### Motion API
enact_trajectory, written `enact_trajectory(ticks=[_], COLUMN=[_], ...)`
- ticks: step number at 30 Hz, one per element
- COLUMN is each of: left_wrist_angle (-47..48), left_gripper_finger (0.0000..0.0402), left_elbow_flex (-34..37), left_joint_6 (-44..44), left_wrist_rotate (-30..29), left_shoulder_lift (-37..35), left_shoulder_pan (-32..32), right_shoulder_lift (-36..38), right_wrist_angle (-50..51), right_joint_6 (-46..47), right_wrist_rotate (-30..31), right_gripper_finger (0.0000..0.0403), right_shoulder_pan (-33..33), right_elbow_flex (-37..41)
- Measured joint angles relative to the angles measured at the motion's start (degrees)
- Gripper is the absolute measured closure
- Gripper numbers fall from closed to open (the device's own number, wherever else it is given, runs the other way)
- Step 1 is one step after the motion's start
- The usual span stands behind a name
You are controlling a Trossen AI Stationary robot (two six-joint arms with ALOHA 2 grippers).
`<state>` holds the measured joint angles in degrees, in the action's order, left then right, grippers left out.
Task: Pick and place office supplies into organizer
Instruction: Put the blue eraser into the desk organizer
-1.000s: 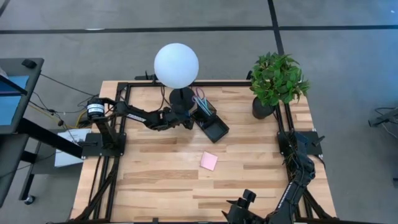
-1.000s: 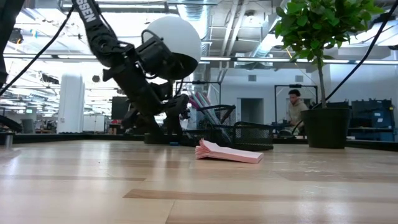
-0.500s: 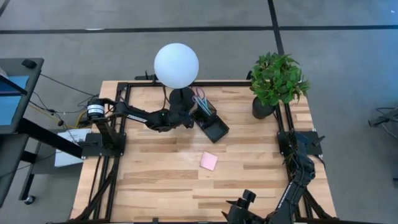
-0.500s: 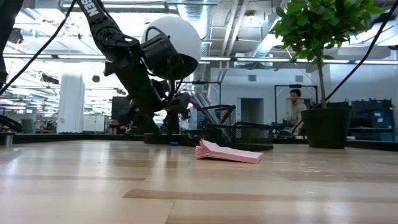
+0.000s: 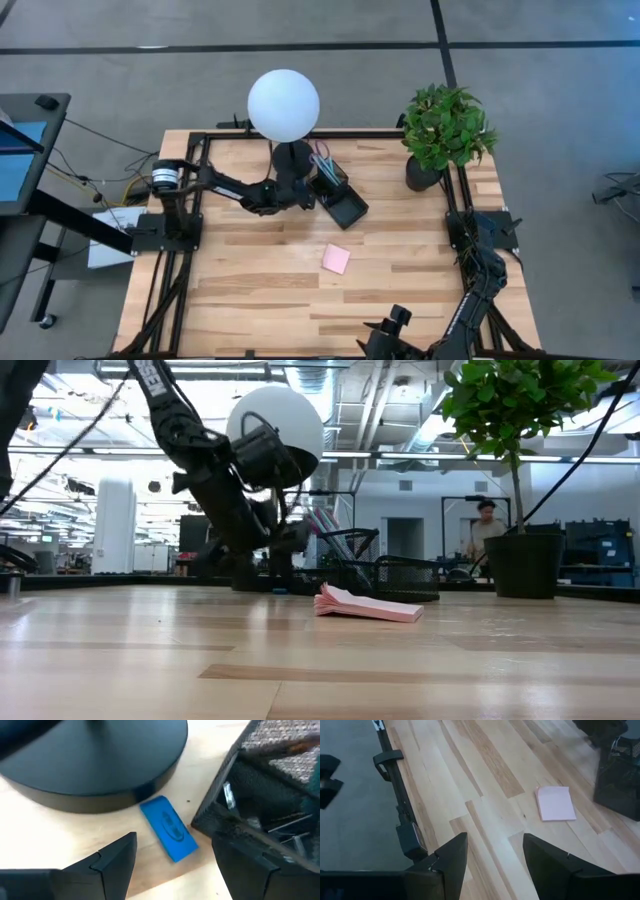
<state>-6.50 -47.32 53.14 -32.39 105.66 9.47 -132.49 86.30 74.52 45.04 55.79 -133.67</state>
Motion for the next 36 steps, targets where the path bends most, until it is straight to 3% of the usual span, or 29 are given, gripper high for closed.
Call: enact_trajectory(ticks=[6,20,23,36], left_wrist_angle=[1.1,15.3,15.7,15.9], left_gripper_finger=[0.0146,0.0152,0.0178,0.0357], left_elbow_flex=[-4.8,-7.8,-7.8,-7.7], left_joint_6=[-1.0,1.8,1.9,-2.8], left_wrist_rotate=[-2.9,-5.6,-5.7,-5.5], left_shoulder_lift=[5.1,5.9,5.9,6.0], left_shoulder_pan=[0.4,0.0,0.0,-1.4], right_shoulder_lift=[0.0,0.0,0.0,0.0], right_wrist_angle=[-0.2,-0.8,-1.3,-1.3], right_joint_6=[0.3,0.4,0.4,0.4], right_wrist_rotate=[-0.1,-0.1,-0.1,-0.1], right_gripper_finger=[0.0214,0.0214,0.0214,0.0214], right_shoulder_pan=[0.0,1.2,1.2,1.2], right_elbow_flex=[0.0,0.0,0.0,0.0])
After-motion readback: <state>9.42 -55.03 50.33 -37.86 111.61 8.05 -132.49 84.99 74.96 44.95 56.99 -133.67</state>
